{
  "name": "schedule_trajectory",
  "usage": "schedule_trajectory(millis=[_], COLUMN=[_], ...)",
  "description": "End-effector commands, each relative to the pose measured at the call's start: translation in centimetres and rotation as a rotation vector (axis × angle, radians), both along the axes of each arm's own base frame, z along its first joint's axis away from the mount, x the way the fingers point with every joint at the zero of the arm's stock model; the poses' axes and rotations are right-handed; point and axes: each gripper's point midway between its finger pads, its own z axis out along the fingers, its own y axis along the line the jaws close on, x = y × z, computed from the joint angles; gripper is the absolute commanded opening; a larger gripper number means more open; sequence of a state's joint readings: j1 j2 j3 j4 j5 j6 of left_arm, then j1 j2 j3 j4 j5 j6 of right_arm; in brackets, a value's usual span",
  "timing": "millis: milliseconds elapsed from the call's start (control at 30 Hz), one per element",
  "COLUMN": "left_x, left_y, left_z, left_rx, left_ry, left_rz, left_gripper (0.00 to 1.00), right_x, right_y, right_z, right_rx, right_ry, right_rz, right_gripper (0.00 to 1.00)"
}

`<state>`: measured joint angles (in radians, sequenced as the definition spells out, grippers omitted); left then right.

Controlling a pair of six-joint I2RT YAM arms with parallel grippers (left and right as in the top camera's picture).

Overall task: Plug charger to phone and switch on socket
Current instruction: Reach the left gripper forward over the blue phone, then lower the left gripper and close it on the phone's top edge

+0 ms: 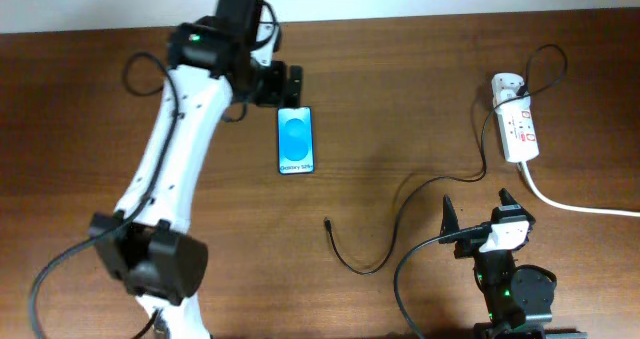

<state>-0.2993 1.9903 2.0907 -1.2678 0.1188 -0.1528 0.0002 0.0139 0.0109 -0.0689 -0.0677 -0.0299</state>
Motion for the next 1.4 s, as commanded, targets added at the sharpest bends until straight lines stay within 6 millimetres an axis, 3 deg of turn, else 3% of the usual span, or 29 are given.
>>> schedule_trajectory(millis=[0,100,267,367,600,800,1033,1367], left_x=[0.7,1.4,2.3,3.2,2.7,1.6,1.6,1.6], left_y=[-1.6,-2.5,-1.0,-1.7,-2.2,-3.0,-3.3,-2.3], left_z=[-2.9,-7.5,-12.9,-15.8,-16.8,-20.3,-20.4,-20.8], left_rx=[-0.032,0.009,0.159,0.149,0.138,0.189,0.193,0.238], left_ry=[0.088,0.168,0.204,0.221,0.252,0.307,0.299,0.293], left_rz=[0.143,0.217,0.302,0.296,0.274,0.199,0.192,0.209], left_gripper=[0.99,0.99,0.99,0.99,0.99,0.99,0.99,0.99], right_x=[0.0,0.0,0.0,0.0,0.0,0.0,0.0,0.0], right_y=[0.1,0.1,0.1,0.1,0.1,0.1,0.1,0.1], right_z=[-0.2,-0.2,-0.2,-0.2,-0.2,-0.2,-0.2,-0.2], right_rx=[0.000,0.000,0.000,0.000,0.000,0.000,0.000,0.000], right_ry=[0.004,0.004,0.004,0.004,0.004,0.004,0.004,0.004], right_rz=[0.002,0.002,0.002,0.002,0.002,0.001,0.001,0.002], right_gripper=[0.98,0.98,0.98,0.98,0.98,0.98,0.98,0.98])
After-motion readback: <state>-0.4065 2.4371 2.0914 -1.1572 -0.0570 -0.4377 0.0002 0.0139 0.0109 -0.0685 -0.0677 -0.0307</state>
